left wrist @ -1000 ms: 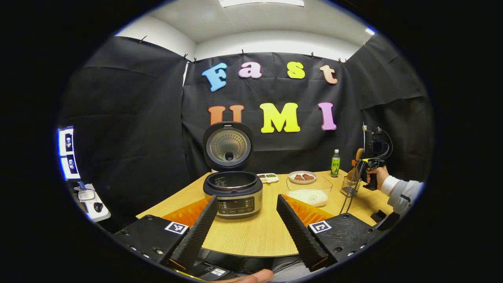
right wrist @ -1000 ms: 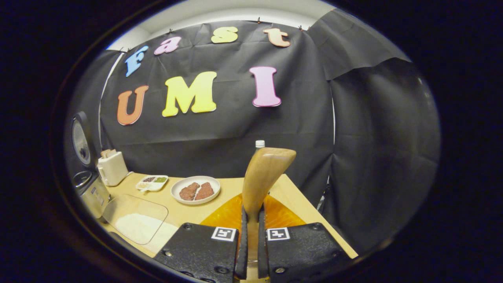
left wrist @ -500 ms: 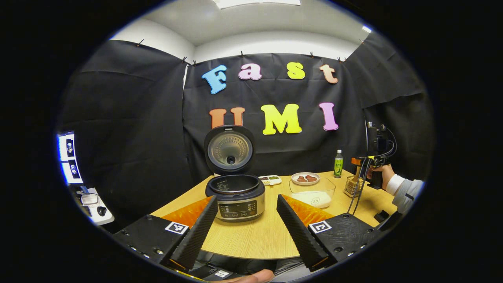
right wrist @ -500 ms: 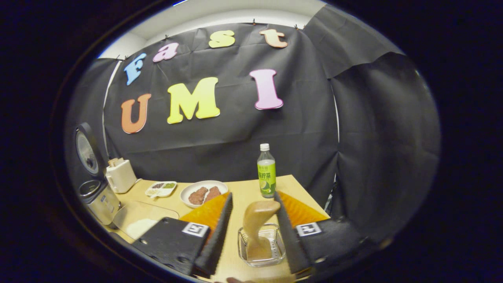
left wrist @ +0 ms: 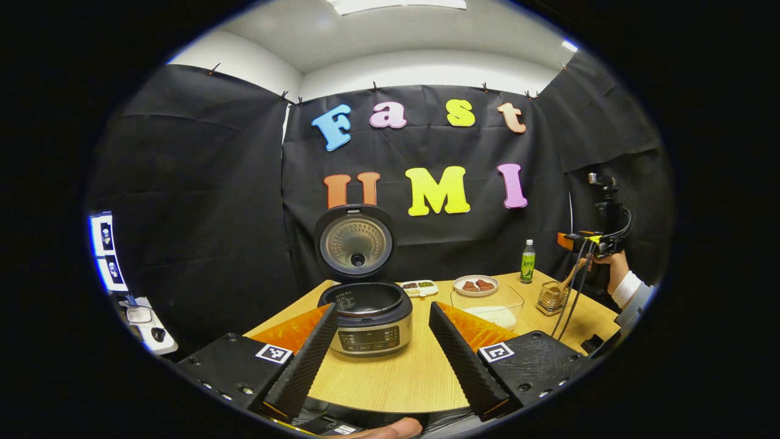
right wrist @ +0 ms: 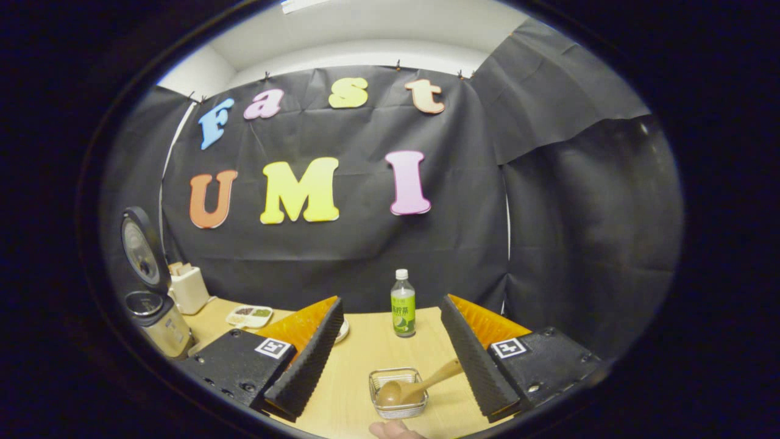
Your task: Close the left gripper, press the button to open the rice cooker; take a wooden spoon from the chopstick holder with the right hand, scoop a spoonful of rice and pour it into the rice cooker, then put the wooden spoon back into the chopstick holder.
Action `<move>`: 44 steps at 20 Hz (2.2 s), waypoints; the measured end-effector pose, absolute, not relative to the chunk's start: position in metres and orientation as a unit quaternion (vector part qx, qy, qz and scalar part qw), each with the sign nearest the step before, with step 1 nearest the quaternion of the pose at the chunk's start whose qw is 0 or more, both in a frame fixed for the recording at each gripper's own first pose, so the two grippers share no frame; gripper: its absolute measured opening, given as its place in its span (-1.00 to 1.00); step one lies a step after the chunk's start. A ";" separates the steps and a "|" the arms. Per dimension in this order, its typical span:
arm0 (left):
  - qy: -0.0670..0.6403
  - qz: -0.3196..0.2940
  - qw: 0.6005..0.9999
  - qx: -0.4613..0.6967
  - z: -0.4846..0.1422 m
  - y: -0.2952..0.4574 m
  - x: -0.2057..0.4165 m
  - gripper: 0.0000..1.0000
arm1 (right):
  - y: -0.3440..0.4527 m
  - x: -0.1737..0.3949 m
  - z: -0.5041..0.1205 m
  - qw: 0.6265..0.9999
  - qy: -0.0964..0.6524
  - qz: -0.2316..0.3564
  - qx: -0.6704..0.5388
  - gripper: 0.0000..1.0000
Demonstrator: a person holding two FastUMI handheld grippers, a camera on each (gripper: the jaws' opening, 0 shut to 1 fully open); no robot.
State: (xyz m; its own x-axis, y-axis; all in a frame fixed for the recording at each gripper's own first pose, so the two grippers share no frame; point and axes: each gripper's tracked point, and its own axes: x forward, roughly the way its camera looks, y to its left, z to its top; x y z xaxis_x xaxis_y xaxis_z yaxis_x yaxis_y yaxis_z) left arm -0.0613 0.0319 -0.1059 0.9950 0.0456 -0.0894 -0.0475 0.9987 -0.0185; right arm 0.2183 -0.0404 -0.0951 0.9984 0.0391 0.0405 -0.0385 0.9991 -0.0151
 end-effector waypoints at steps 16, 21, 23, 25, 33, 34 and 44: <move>-0.017 0.036 0.999 -0.006 -0.006 0.081 0.074 0.92 | -0.025 0.048 -0.067 0.995 -0.015 0.099 0.005 1.00; 0.013 0.053 0.998 -0.028 0.009 0.110 0.130 0.92 | -0.025 0.019 -0.064 0.993 -0.030 0.111 0.002 1.00; 0.018 0.056 0.998 -0.019 0.012 0.121 0.148 0.92 | -0.025 0.018 -0.072 0.994 -0.023 0.111 -0.004 0.97; 0.020 0.062 0.997 -0.029 0.021 0.138 0.164 0.92 | -0.025 0.017 -0.071 0.993 -0.028 0.113 0.000 1.00; 0.012 0.062 0.992 -0.106 0.078 0.172 0.229 0.88 | -0.025 0.028 -0.066 0.992 -0.041 0.116 0.014 0.97; 0.015 0.064 0.991 -0.113 0.078 0.174 0.238 0.89 | -0.024 0.030 -0.066 0.992 -0.040 0.117 0.015 1.00; 0.041 0.039 0.995 -0.079 0.029 0.141 0.324 0.88 | -0.017 0.048 -0.076 0.991 -0.040 0.129 0.022 0.97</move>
State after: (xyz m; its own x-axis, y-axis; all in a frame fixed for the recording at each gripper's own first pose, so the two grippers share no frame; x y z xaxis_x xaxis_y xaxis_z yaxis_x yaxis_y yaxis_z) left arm 0.3240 0.1406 0.0293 0.9935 0.0720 -0.0883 -0.0849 0.9846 -0.1531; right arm 0.0476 -0.0171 -0.0761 0.9634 0.2539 0.0857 -0.2575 0.9657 0.0333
